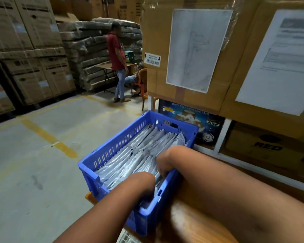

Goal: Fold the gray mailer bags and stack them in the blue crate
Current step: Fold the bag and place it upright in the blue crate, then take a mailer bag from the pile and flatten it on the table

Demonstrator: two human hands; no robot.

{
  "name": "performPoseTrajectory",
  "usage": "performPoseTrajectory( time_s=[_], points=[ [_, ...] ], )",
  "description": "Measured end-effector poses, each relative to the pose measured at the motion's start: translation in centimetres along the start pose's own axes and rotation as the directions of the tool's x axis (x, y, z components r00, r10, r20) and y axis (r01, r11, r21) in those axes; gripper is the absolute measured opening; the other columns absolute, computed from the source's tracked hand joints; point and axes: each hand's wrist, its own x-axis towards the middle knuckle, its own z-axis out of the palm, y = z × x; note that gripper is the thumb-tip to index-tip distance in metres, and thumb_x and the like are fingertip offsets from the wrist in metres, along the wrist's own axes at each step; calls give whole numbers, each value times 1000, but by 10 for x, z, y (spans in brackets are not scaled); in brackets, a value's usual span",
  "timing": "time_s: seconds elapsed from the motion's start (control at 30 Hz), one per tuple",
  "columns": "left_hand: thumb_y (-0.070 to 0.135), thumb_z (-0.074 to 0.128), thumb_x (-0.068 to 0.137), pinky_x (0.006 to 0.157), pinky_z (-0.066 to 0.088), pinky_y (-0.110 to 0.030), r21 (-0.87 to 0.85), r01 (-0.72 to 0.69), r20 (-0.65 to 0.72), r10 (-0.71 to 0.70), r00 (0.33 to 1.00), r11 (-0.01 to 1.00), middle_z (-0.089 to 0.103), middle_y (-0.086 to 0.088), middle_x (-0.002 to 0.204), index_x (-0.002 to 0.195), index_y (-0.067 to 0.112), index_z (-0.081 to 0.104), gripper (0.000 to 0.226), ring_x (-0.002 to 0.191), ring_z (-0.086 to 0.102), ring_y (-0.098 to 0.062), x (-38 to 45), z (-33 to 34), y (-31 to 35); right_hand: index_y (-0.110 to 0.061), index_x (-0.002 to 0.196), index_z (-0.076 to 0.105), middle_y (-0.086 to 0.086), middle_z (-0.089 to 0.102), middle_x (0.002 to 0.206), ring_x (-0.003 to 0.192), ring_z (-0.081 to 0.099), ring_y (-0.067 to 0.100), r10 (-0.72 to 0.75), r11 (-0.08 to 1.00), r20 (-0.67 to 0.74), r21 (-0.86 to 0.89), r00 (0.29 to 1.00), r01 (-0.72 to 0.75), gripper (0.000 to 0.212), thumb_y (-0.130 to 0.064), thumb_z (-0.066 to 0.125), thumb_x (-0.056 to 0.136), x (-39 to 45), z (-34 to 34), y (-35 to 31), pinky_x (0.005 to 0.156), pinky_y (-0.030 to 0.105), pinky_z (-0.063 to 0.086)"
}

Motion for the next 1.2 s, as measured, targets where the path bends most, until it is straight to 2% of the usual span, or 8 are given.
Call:
performPoseTrajectory(
  time_s=[0.17,0.27,0.37,0.6,0.73,0.9,1.03,1.2],
  points=[
    [31,65,92,73,59,-35,77,-90,-135,100,986,993,78,-3,91,103,13,74,22,85,75,-25,-15,-44,13,-27,119,77,-3,75,116,102,66,21,-25,969,-274,230,961,91,23,-35,65,101,-50,10,44,90,34,48],
    [35,60,98,74,50,-37,178,-143,-330,196,923,974,72,-8,112,112,19,70,24,102,69,-34,-26,-78,50,-37,130,69,-14,69,121,106,62,13,67,937,-419,340,905,88,28,-43,60,105,-98,38,86,94,37,49],
    [40,59,100,75,51,-38,212,-229,-424,300,855,950,69,-6,109,109,24,69,21,100,67,-28,-41,-104,113,-39,131,69,-18,68,120,107,62,10,185,866,-468,493,864,82,28,-42,61,104,-156,91,122,96,38,52],
    [30,67,102,113,49,-39,329,-578,-242,658,713,747,62,2,144,141,32,60,39,131,60,-17,-44,-67,299,-36,143,63,-8,65,142,127,61,19,459,691,-284,710,842,-137,41,-39,67,102,-274,293,161,109,45,50],
    [35,71,98,110,49,-38,407,-688,-95,778,622,600,60,2,143,143,27,59,48,131,58,-18,-43,-17,407,-27,147,61,1,60,151,138,55,24,547,548,-151,808,823,-216,43,-36,65,105,-332,415,160,113,38,44],
    [40,66,96,91,59,-44,403,-783,-10,857,515,475,68,2,117,118,28,68,25,107,66,-23,-47,43,524,-29,139,66,-1,67,141,129,61,24,656,352,-35,898,754,-264,39,-42,65,103,-394,524,169,98,31,45],
    [40,65,92,92,57,-43,393,-784,-42,862,506,480,65,-5,126,129,25,63,40,114,65,-28,-38,74,593,-30,134,69,-2,66,139,129,60,23,768,301,-62,914,637,-274,36,-46,62,101,-425,578,187,105,38,50],
    [50,68,85,108,49,-47,489,-630,-127,764,632,603,42,-15,156,162,19,31,90,137,47,-38,-7,97,639,-29,132,72,-2,58,140,130,57,26,860,311,-166,920,482,-238,33,-41,61,103,-441,610,204,108,42,50]
  ],
)
